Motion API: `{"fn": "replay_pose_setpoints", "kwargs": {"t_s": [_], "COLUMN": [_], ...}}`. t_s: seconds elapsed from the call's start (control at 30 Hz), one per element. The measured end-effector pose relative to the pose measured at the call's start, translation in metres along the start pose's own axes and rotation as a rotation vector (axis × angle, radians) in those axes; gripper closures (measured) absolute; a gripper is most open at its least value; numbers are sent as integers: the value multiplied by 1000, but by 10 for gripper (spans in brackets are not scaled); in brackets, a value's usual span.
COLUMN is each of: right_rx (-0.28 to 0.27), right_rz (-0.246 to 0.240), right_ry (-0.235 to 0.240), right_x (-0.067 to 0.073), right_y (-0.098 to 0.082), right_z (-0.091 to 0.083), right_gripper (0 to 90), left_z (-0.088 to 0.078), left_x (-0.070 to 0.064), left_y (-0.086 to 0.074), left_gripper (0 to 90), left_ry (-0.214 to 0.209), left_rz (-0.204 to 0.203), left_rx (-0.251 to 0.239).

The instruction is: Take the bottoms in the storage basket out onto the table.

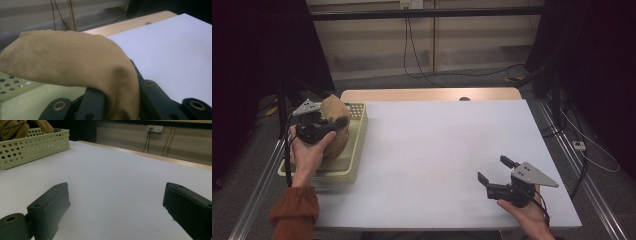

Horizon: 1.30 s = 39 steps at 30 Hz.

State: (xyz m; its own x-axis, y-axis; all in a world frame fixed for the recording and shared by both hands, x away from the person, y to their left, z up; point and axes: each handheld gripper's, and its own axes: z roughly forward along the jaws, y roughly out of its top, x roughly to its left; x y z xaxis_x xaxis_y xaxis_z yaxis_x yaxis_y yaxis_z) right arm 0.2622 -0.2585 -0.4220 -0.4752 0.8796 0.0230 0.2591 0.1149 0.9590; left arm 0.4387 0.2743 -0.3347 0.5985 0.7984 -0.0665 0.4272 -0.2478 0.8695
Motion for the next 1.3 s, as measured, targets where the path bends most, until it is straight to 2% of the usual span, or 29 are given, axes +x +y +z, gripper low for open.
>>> {"fn": "replay_pose_setpoints", "kwargs": {"t_s": [0.2, 0.5, 0.67, 0.87, 1.0, 1.07, 1.3], "right_rx": [0, 1, 0, 1, 0, 0, 1], "right_rz": [1, 1, 1, 1, 1, 1, 2], "right_ry": [1, 1, 1, 1, 1, 1, 2], "right_x": [0, 0, 0, 0, 0, 0, 0], "right_y": [0, 0, 0, 0, 0, 0, 0], "right_z": [0, 0, 0, 0, 0, 0, 0], "right_gripper": [64, 64, 64, 64, 64, 64, 64], "left_z": [-6, -20, -29, -39, -45, -47, -54], "left_x": [-7, -12, -16, -19, -19, -20, -22], "left_y": [6, 12, 17, 20, 21, 22, 24], "left_gripper": [816, 818, 819, 819, 820, 820, 820], "left_ry": [17, 33, 55, 80, 101, 112, 133], "left_rz": [16, 10, 26, 28, 23, 7, 1], "left_rx": [-61, -158, -208, -265, -299, -313, -363]}}
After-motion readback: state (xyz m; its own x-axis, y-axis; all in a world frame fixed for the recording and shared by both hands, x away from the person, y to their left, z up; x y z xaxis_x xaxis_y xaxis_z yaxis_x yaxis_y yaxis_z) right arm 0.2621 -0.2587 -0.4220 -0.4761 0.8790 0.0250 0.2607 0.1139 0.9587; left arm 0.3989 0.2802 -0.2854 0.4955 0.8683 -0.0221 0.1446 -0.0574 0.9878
